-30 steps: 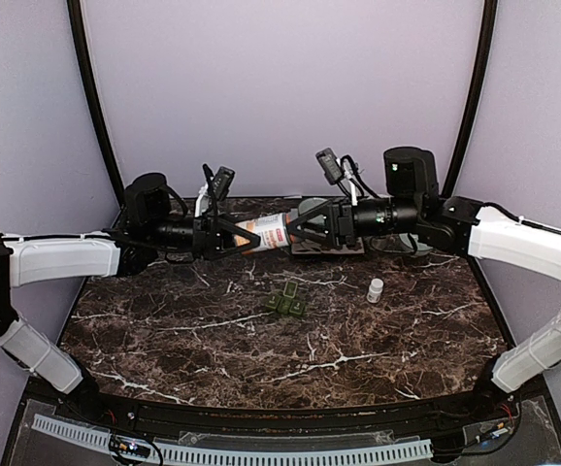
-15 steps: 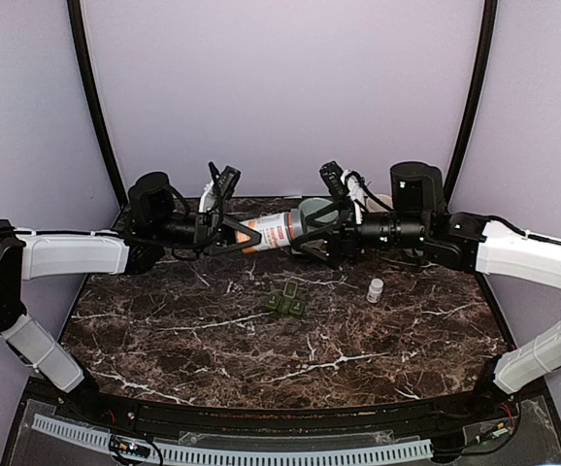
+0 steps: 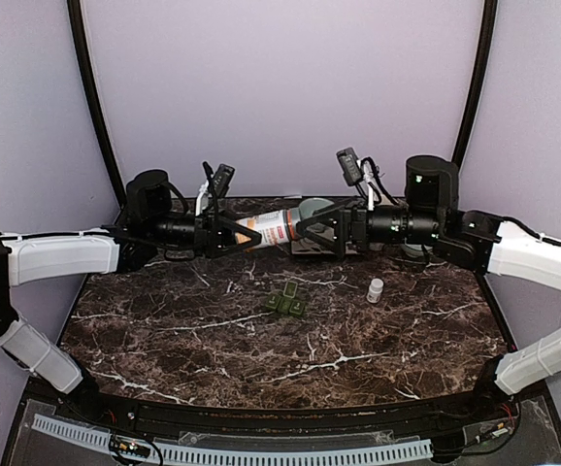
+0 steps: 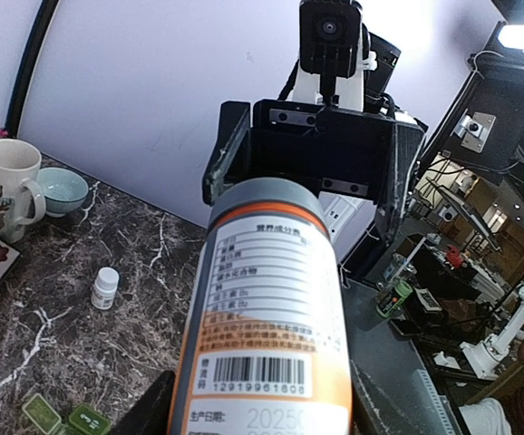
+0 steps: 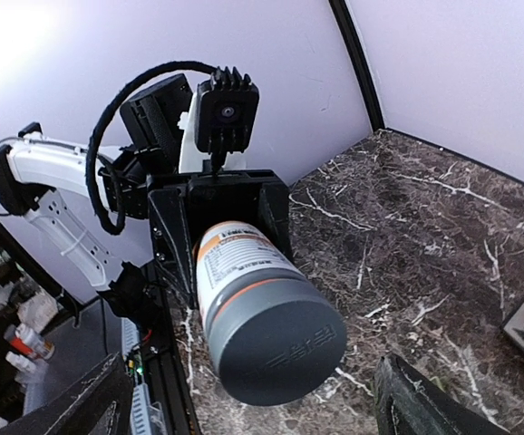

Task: Sort the pills into containers
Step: Unscrew the lid of the pill bottle.

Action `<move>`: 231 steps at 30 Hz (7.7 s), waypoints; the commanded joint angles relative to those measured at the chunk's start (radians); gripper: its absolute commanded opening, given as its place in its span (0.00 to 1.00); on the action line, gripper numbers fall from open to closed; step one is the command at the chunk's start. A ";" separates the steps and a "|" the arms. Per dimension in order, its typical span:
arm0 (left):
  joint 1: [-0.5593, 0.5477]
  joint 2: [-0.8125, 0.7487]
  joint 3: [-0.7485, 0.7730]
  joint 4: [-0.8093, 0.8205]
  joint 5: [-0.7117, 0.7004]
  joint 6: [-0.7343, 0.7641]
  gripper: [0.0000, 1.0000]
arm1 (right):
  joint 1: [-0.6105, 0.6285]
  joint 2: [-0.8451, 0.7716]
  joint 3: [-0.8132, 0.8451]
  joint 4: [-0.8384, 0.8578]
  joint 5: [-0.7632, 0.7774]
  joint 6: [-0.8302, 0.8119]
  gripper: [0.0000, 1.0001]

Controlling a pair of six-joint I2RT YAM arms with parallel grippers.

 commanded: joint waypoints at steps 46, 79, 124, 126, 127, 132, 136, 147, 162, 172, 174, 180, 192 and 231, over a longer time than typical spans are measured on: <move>-0.020 0.019 0.051 0.175 0.052 -0.181 0.06 | -0.033 -0.023 -0.040 0.026 -0.104 -0.190 0.37; -0.020 -0.015 0.009 0.081 -0.033 0.017 0.05 | -0.022 -0.035 -0.036 0.116 -0.004 0.241 0.95; -0.012 0.103 0.057 0.414 0.132 -0.390 0.05 | 0.003 -0.097 -0.138 0.067 0.093 -0.295 0.21; -0.012 0.106 0.057 0.408 0.136 -0.387 0.05 | 0.007 -0.092 -0.138 0.067 0.107 -0.301 0.29; -0.012 0.107 0.058 0.405 0.139 -0.385 0.05 | 0.008 -0.090 -0.139 0.071 0.108 -0.301 0.33; -0.012 0.103 0.054 0.358 0.139 -0.338 0.05 | 0.009 -0.077 -0.126 0.077 0.114 -0.275 0.67; -0.012 0.089 0.051 0.280 0.123 -0.265 0.05 | 0.009 -0.088 -0.122 0.108 0.118 -0.227 0.86; -0.012 0.042 0.037 0.124 0.038 -0.072 0.05 | 0.007 -0.082 -0.084 0.129 0.125 0.108 0.92; -0.058 -0.006 0.065 -0.116 -0.084 0.211 0.05 | -0.023 0.085 -0.012 0.152 -0.017 0.527 0.79; -0.059 -0.026 0.043 -0.080 -0.131 0.207 0.04 | -0.026 0.092 -0.042 0.176 -0.061 0.576 0.67; -0.058 -0.022 0.044 -0.073 -0.133 0.203 0.04 | -0.027 0.083 -0.052 0.180 -0.059 0.576 0.69; -0.059 -0.019 0.043 -0.065 -0.136 0.195 0.04 | -0.033 0.051 -0.072 0.177 -0.045 0.575 0.71; -0.058 -0.021 0.040 -0.060 -0.139 0.184 0.04 | -0.052 0.034 -0.097 0.195 -0.065 0.575 0.44; -0.019 0.143 0.099 0.310 0.209 -0.345 0.03 | 0.013 -0.076 -0.118 0.041 0.147 -0.330 0.61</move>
